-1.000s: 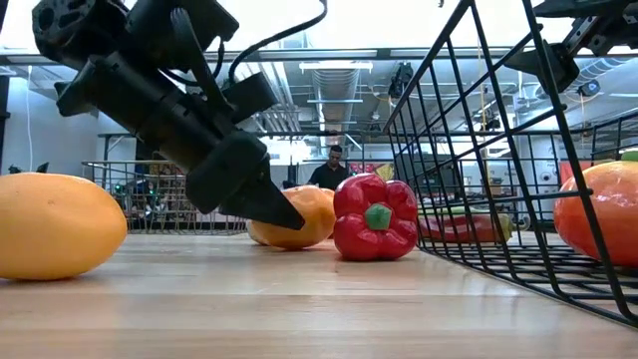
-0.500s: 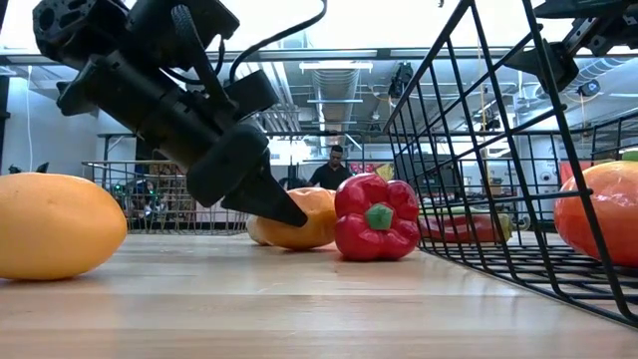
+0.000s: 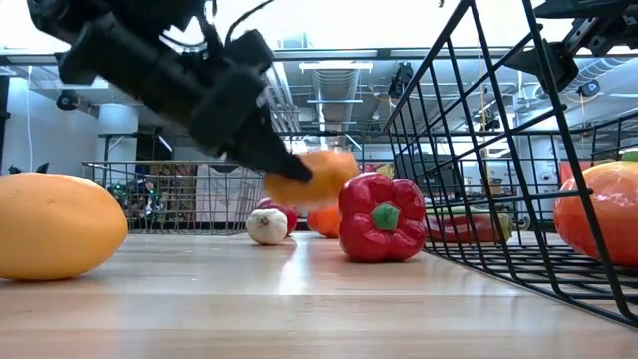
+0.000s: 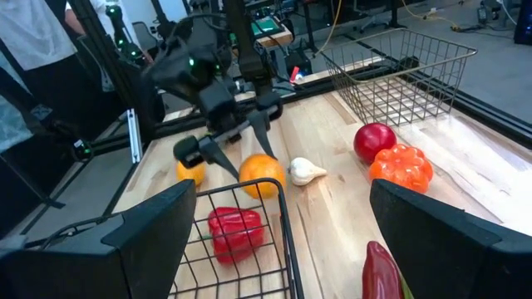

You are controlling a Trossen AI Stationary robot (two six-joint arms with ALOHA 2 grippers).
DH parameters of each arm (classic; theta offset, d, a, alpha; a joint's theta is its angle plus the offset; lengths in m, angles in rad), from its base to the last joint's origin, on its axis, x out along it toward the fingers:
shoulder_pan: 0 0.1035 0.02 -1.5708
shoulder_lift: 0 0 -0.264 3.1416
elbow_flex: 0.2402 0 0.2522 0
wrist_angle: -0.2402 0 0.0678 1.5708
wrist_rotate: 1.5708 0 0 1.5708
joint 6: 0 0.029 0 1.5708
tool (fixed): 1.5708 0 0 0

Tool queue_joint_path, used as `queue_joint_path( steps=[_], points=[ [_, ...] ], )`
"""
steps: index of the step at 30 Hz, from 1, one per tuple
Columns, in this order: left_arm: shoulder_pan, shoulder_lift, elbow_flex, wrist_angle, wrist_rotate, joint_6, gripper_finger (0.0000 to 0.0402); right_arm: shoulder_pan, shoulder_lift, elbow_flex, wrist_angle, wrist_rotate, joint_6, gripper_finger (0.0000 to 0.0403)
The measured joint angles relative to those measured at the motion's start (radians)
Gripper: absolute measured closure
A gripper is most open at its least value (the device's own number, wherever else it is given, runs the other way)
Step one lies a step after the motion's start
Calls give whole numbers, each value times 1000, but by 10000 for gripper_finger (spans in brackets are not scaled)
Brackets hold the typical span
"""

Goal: Sort produce into baskets
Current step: Put the yellow potato into the gold wire basket

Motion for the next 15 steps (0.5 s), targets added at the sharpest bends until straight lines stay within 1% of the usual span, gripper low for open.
queue_joint_path(
  steps=[3,7,12,15],
  points=[
    [0,-51,0,-43,-21,-1,169,0,0,0,0,0,0,51],
    [0,-153,0,-163,-89,-50,169,0,0,0,0,4,0,51],
    [0,-322,0,-351,-183,-122,169,0,0,0,0,27,-3,51],
    [10,-438,0,-513,-253,-200,169,0,0,0,1,28,-10,51]
  ],
)
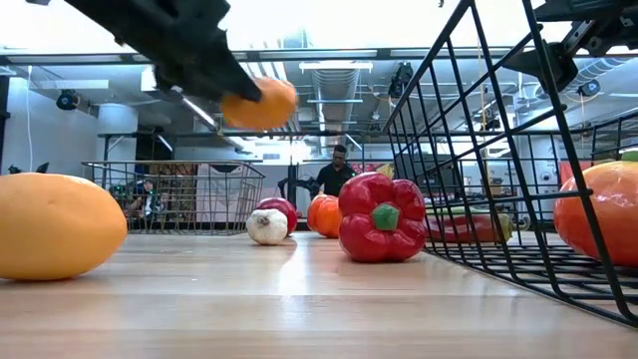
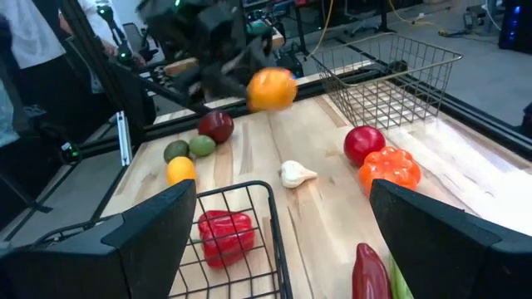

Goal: Sort produce into baskets
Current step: Put the yellow potato into the gold wire basket

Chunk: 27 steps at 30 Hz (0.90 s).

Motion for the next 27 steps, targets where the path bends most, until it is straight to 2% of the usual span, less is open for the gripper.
queue_joint_path(
  steps=[3,8,10,13,15,18,27],
  points=[
    [34,-119,0,-170,-45,-131,169,0,0,0,0,0,0,51],
    [152,-271,0,-331,-3,-204,169,0,0,0,0,23,-1,51],
    [227,-314,0,-337,62,-200,170,0,0,0,0,27,-1,51],
    [378,-361,27,-412,237,-189,170,0,0,0,1,27,-1,51],
    [479,-367,65,-478,311,-165,170,0,0,0,0,27,-1,51],
    [606,-345,134,-573,354,-85,170,0,0,0,0,27,-1,51],
    [835,-172,366,-786,454,162,170,0,0,0,0,48,-1,51]
  ],
)
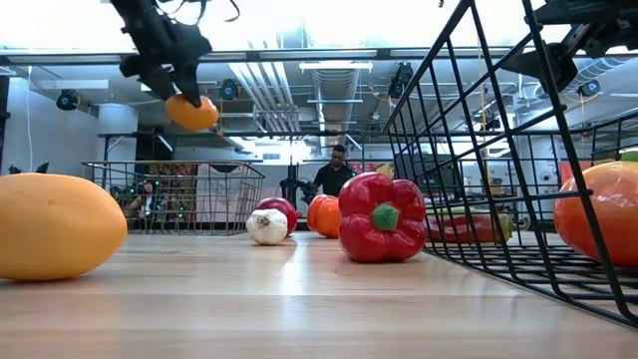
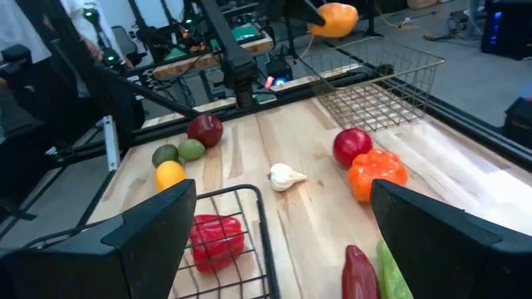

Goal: Sort produce into baskets
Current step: Put the yellow potato into the gold wire basket

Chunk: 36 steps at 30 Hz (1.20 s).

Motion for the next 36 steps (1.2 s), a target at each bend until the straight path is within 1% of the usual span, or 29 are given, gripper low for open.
queue_joint_path(
  steps=[5,9,12,24,36],
  points=[
    [121,116,94,-93,114,118,170,0,0,0,0,3,2,51],
    [200,206,142,-138,136,189,170,0,0,0,0,3,3,51],
    [240,259,151,-150,163,238,170,0,0,0,0,2,12,51],
    [299,400,158,-131,166,292,170,0,0,0,0,2,12,51],
    [319,475,158,-134,164,376,170,0,0,0,-1,2,12,51]
  ],
)
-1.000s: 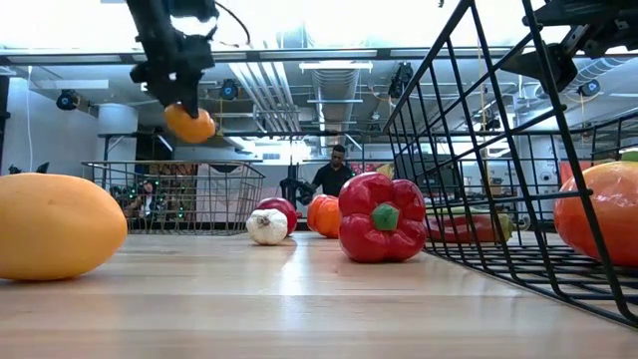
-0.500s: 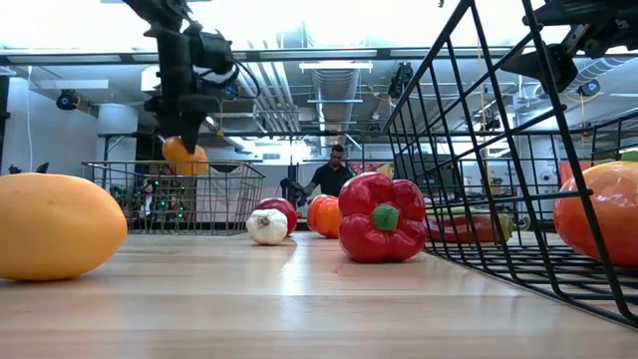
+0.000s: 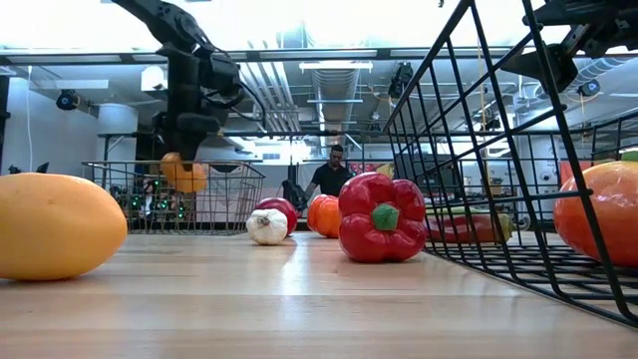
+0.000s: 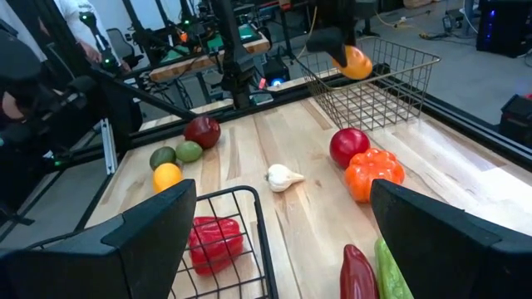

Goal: Sort produce into baskets
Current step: Put the yellow potato into the gold wire basket

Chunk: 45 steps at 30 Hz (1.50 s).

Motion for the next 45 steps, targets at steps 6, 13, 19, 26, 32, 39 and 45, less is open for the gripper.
queue_joint_path(
  steps=[6,13,19,26,32,39,45],
  points=[
    [15,28,0,-1,0,22,170,0,0,0,0,0,0,51],
    [26,54,0,0,0,32,170,0,0,0,-1,0,0,51],
    [31,60,0,1,1,36,170,0,0,0,-1,0,0,51],
    [47,60,0,1,1,53,170,0,0,0,-1,0,0,51],
    [60,60,0,9,1,60,170,0,0,0,-1,0,0,51],
    [61,60,-1,38,0,60,170,0,0,0,-17,0,0,51],
    [61,60,-2,68,1,23,170,0,0,0,-25,0,7,51]
  ],
)
